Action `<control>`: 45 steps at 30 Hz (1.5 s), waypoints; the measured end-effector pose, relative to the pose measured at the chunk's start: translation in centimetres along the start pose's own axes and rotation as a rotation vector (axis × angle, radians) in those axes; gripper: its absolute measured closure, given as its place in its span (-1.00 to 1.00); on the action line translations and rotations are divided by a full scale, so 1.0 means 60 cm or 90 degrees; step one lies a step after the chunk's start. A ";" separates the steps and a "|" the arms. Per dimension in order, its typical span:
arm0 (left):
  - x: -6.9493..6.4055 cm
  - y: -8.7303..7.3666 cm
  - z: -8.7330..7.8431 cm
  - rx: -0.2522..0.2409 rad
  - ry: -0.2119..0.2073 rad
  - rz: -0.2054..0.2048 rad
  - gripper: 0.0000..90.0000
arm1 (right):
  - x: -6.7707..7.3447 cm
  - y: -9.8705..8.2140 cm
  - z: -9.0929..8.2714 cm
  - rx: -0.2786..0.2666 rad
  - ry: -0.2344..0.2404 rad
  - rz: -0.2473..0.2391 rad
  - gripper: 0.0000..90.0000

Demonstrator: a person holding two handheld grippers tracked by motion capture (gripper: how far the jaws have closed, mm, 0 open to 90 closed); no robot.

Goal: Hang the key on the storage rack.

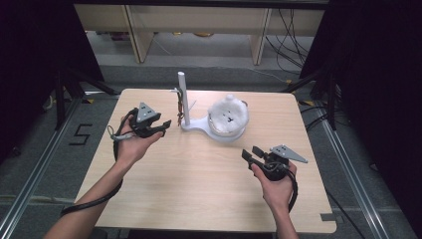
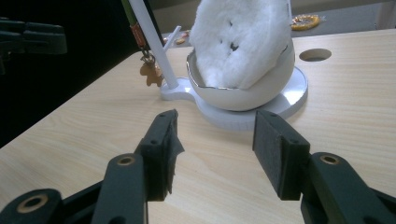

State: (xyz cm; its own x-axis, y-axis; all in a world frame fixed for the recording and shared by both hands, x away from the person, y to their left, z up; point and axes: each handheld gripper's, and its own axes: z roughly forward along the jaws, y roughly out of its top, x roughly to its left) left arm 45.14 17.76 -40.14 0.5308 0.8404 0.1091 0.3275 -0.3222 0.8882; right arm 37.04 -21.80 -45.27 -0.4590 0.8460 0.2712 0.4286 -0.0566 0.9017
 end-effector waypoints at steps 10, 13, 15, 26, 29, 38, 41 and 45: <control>0.017 -0.046 -0.041 -0.018 0.003 -0.034 0.09 | -0.005 0.000 -0.004 0.004 -0.004 0.015 0.13; 0.019 -0.056 -0.049 -0.023 0.002 -0.039 0.08 | -0.008 -0.001 -0.003 0.003 -0.008 0.016 0.13; 0.021 -0.066 -0.056 -0.032 0.000 -0.044 0.05 | -0.010 -0.002 -0.004 0.004 -0.010 0.018 0.13; 0.027 -0.130 -0.089 -0.040 0.016 -0.073 -0.01 | -0.023 -0.008 -0.006 0.009 -0.021 0.027 0.12; 0.027 -0.150 -0.094 -0.048 0.021 -0.084 -0.02 | -0.031 -0.012 -0.007 0.009 -0.034 0.020 0.11; 0.030 -0.228 -0.095 -0.070 0.046 -0.133 -0.04 | -0.037 -0.024 -0.009 0.025 -0.048 0.043 0.10; 0.030 -0.247 -0.094 -0.076 0.058 -0.146 -0.04 | -0.041 -0.028 -0.008 0.028 -0.060 0.034 0.10; 0.031 -0.268 -0.093 -0.090 0.061 -0.151 -0.05 | -0.050 -0.038 -0.005 0.039 -0.063 0.027 0.10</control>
State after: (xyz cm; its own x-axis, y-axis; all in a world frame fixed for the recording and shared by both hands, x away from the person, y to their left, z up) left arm 36.51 26.96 -51.72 0.3734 0.9248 -0.0729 0.3181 -0.0538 0.9465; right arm 37.22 -24.38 -48.05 -0.3616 0.8918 0.2720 0.4937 -0.0643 0.8672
